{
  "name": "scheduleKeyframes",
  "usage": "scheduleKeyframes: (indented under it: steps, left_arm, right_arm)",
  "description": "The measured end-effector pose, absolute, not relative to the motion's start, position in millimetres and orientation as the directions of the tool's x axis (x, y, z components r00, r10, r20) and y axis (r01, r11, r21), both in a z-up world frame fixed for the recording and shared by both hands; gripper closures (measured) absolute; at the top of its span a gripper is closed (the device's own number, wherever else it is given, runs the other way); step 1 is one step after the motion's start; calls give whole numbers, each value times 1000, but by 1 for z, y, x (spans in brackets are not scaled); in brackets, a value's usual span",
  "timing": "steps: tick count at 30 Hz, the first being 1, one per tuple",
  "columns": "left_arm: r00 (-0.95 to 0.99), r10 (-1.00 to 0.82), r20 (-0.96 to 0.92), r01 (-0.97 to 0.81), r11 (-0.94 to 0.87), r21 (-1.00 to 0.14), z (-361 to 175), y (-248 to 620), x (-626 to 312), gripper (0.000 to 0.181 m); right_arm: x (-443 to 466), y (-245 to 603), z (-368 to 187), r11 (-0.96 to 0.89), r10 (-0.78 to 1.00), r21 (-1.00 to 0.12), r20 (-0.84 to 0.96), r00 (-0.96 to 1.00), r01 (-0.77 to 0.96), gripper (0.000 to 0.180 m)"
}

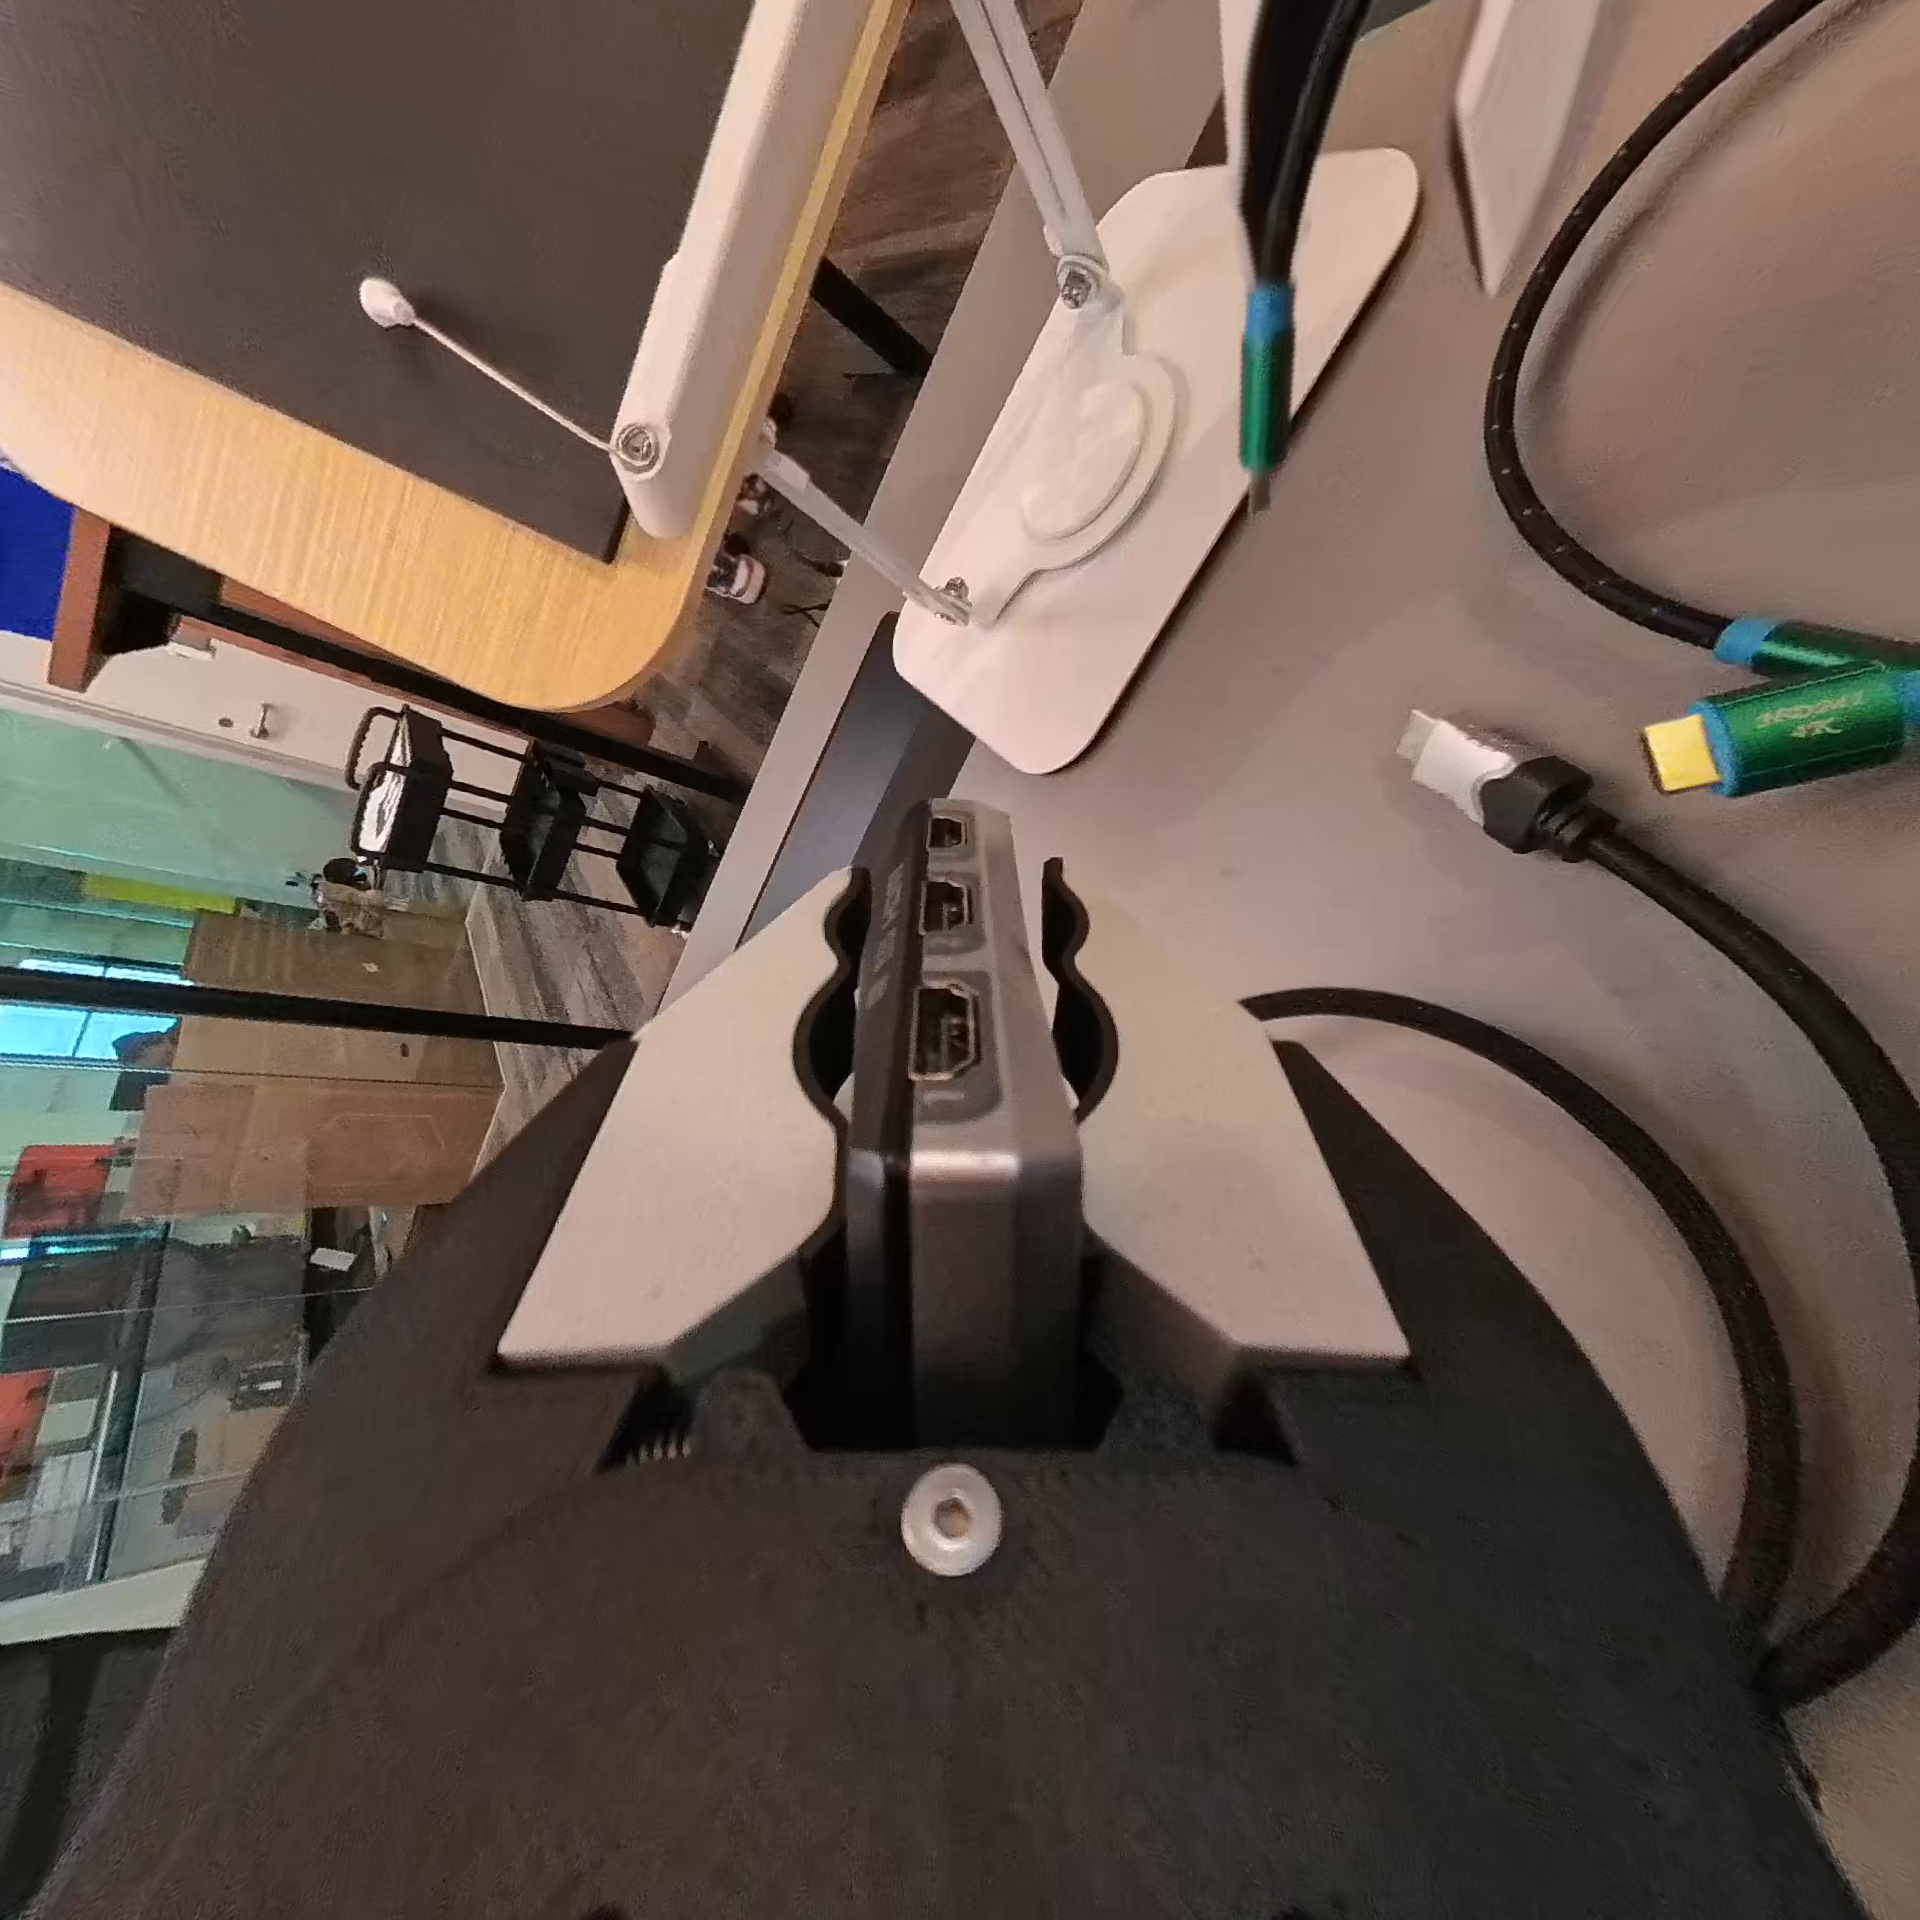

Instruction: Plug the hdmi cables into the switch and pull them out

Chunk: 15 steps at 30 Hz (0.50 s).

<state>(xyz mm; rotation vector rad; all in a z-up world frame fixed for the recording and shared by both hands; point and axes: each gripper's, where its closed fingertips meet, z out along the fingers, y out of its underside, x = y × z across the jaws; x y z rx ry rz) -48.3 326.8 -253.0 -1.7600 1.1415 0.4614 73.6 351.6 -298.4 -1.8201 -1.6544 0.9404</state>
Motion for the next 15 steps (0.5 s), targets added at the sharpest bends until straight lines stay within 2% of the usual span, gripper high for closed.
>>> scheduleKeyframes:
  steps: [3,6,11,15]
  left_arm:
    - [484,-498,-719,-856,-99,-507,-256,326,-47,149]
    - [466,-516,-718,-864,-92,-495,-262,324,-45,148]
    - [435,-552,-711,-876,-77,-476,-272,320,-39,148]
    - [384,-606,-697,-903,-87,-421,-297,319,-36,148]
  right_arm:
    - [84,354,-316,-128,989,-683,-140,43,719,105]
    - [93,360,-321,-125,992,-643,-105,74,756,100]
    - [97,356,-295,-110,993,-710,-105,50,695,107]
    - [120,362,-304,-89,996,-634,-47,77,768,108]
